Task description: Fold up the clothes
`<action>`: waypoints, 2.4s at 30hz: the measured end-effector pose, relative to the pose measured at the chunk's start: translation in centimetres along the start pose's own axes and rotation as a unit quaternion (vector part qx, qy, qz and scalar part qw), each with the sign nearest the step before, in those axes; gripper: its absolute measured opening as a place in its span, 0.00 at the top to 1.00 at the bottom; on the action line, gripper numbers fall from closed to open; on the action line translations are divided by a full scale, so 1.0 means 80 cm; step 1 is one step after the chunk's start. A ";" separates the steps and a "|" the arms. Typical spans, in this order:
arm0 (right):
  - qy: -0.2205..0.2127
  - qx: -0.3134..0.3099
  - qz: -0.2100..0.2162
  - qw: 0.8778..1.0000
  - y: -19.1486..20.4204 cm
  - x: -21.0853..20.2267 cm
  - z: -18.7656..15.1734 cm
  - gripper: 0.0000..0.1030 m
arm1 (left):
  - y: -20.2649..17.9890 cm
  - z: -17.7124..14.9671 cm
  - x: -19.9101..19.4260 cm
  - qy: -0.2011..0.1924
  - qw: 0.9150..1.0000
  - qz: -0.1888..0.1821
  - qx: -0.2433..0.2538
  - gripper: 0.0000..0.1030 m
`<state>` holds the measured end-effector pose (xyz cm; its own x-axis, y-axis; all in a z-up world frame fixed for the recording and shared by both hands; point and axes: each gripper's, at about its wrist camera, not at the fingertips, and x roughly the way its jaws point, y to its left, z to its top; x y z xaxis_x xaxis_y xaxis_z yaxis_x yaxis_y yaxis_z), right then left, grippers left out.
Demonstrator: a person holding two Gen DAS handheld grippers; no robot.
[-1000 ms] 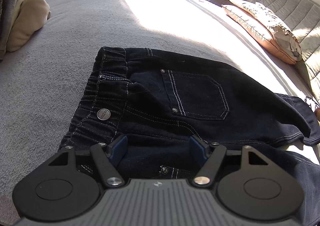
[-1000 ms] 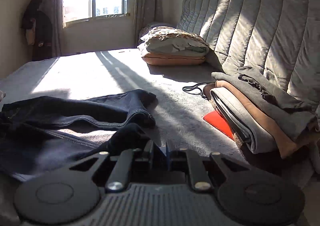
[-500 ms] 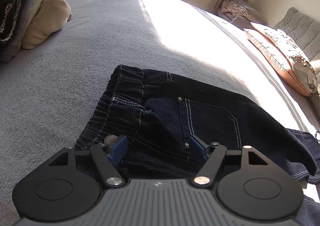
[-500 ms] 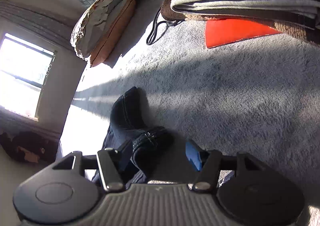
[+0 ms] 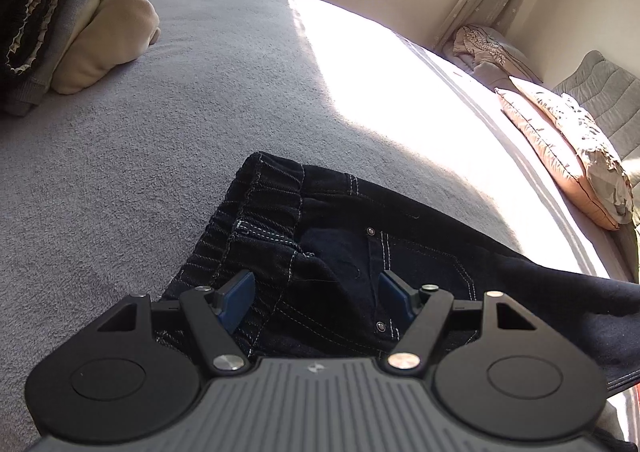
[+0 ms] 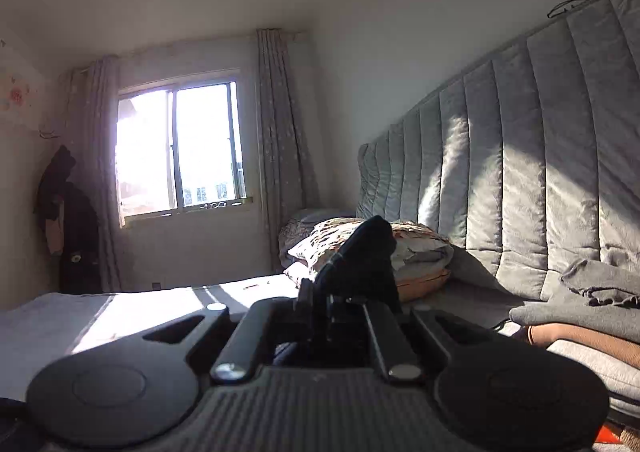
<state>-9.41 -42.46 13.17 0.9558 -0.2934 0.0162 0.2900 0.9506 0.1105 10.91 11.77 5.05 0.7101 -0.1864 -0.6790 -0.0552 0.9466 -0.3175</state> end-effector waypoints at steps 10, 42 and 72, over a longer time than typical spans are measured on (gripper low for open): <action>0.351 0.310 -0.013 0.884 -0.154 0.057 -0.128 0.76 | 0.003 0.000 0.001 0.003 0.999 0.035 0.018 0.31; 0.339 0.406 -0.157 0.834 -0.176 0.086 -0.167 0.92 | 0.036 0.015 -0.005 -0.005 0.999 0.051 -0.013 0.30; 0.377 0.113 0.062 0.917 -0.104 0.058 -0.098 0.89 | 0.025 0.012 0.006 0.002 0.999 0.054 -0.003 0.30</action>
<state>-7.01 -50.94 4.54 0.7662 0.0498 -0.6407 0.2412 0.9018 0.3585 11.81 13.79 4.73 0.6969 -0.0845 -0.7121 -0.1355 0.9597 -0.2464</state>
